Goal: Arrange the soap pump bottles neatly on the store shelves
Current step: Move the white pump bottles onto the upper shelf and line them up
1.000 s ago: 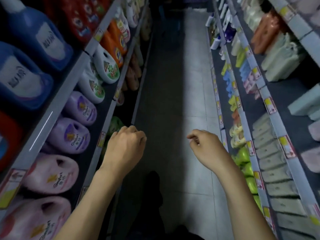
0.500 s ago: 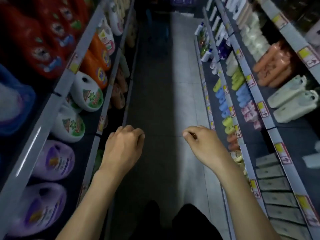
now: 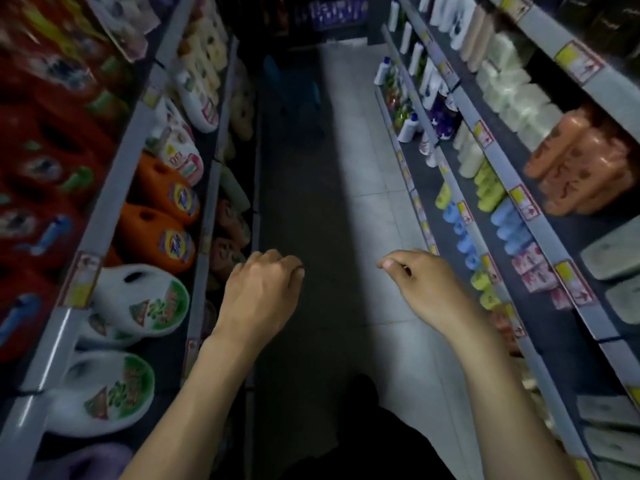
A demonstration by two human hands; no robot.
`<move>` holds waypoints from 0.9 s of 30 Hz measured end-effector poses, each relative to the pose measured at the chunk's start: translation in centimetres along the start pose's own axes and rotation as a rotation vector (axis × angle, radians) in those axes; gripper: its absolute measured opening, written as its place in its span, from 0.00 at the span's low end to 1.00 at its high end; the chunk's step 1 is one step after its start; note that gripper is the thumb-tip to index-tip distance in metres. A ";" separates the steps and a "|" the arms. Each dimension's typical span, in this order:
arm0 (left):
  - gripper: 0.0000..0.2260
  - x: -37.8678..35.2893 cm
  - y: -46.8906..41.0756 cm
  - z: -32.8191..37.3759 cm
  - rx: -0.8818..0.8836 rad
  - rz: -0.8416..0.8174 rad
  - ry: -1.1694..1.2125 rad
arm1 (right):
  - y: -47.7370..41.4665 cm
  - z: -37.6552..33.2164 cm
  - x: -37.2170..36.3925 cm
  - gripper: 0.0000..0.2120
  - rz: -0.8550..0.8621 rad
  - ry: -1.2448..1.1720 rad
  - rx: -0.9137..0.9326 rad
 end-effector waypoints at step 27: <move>0.12 -14.3 -52.1 -17.4 0.096 0.027 0.074 | -54.7 -12.1 -4.5 0.13 -0.003 0.171 0.056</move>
Point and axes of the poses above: each hand's wrist, its own y-axis away from the middle knuckle, its own x-axis out of the back of the hand, z = x × y, the point moved 3 cm from there along -y, towards the middle knuckle, and after that the axes turned 14 degrees about z, right-handed, at the moved point
